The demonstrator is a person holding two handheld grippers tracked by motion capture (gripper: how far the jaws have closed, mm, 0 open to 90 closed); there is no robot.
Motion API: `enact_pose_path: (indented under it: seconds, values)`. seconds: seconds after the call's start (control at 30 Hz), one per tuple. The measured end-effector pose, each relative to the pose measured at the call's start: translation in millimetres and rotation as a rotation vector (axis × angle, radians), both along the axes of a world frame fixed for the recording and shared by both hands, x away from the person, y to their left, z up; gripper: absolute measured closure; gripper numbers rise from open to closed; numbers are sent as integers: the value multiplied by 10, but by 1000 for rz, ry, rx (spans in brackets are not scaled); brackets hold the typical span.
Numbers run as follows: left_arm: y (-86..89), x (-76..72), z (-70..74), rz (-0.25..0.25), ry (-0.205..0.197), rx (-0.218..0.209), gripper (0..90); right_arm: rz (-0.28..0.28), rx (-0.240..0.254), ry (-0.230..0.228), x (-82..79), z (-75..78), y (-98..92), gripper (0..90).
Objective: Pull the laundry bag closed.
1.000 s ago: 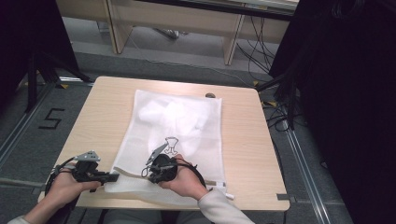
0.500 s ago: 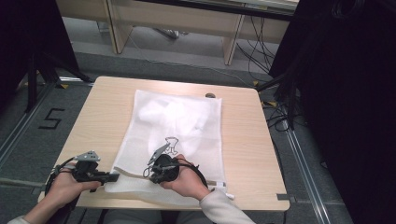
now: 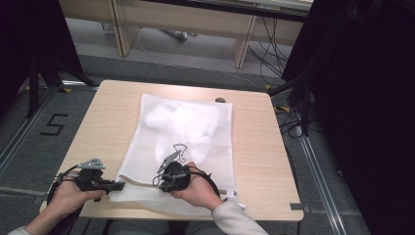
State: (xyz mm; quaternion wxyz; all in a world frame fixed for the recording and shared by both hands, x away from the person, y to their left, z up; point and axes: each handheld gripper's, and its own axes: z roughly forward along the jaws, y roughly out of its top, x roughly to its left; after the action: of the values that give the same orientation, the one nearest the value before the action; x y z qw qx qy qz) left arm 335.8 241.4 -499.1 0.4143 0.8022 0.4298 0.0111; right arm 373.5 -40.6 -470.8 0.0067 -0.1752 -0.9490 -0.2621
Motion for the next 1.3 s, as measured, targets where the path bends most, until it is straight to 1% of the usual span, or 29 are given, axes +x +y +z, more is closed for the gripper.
enact_pose_path:
  seconds: [0.07, 0.1, 0.13, 0.2, 0.23, 0.27, 0.3, 0.5, 0.6, 0.77, 0.8, 0.87, 0.9, 0.97, 1.07, 1.17, 1.27, 1.3]
  values:
    - [4, 4, -1, -8, 4, -8, 854, 0, -1, -6, 2, 2, -2, 824]
    - [3, 3, 0, -8, 2, -8, 855, 0, 0, -2, 1, 4, -5, 823]
    - [-4, 0, -6, 0, -9, -10, 854, 3, 0, -4, 4, 4, -7, 823]
    - [-6, -1, -9, 3, -15, -12, 855, -2, -6, -4, 5, 6, -21, 824]
    - [-6, -1, -10, 3, -14, -14, 855, -4, -7, -4, 4, 1, -26, 823]
    - [-6, 0, -10, 2, -12, -14, 855, -17, -11, 7, -2, 6, -38, 824]
    - [-7, 1, -9, -1, -13, -11, 855, -5, -4, 1, 8, 1, -47, 823]
    - [-5, -1, -10, 2, -14, -10, 854, -15, -10, 1, 2, 14, -88, 823]
    - [-6, 0, -9, 3, -11, -16, 854, -16, -6, 2, 5, 22, -130, 824]
    - [-9, 0, -6, 0, -13, -15, 854, -20, -8, 1, -1, 27, -153, 823]
    - [-11, -2, -5, 4, -7, -14, 854, -18, -7, 0, -2, 29, -154, 823]
    - [-8, 0, -6, -1, -14, -15, 854, -20, -6, 2, -8, 33, -154, 824]
    - [-5, -1, -5, 0, -14, -8, 854, -20, -7, -3, -8, 35, -156, 823]
    - [-5, -3, -7, 0, -13, -9, 854, -24, -15, -3, -13, 40, -165, 824]
    - [-7, 1, -5, -8, -15, -5, 854, -25, -13, 2, -14, 44, -187, 824]
    - [-6, -1, -6, -3, -16, -9, 854, -26, -13, 3, -18, 40, -201, 824]
    - [-7, 0, -6, -5, -15, -8, 855, -27, -10, -5, -14, 41, -216, 823]
    - [-6, -1, -6, -4, -16, -5, 854, -27, -8, 0, -14, 50, -222, 823]
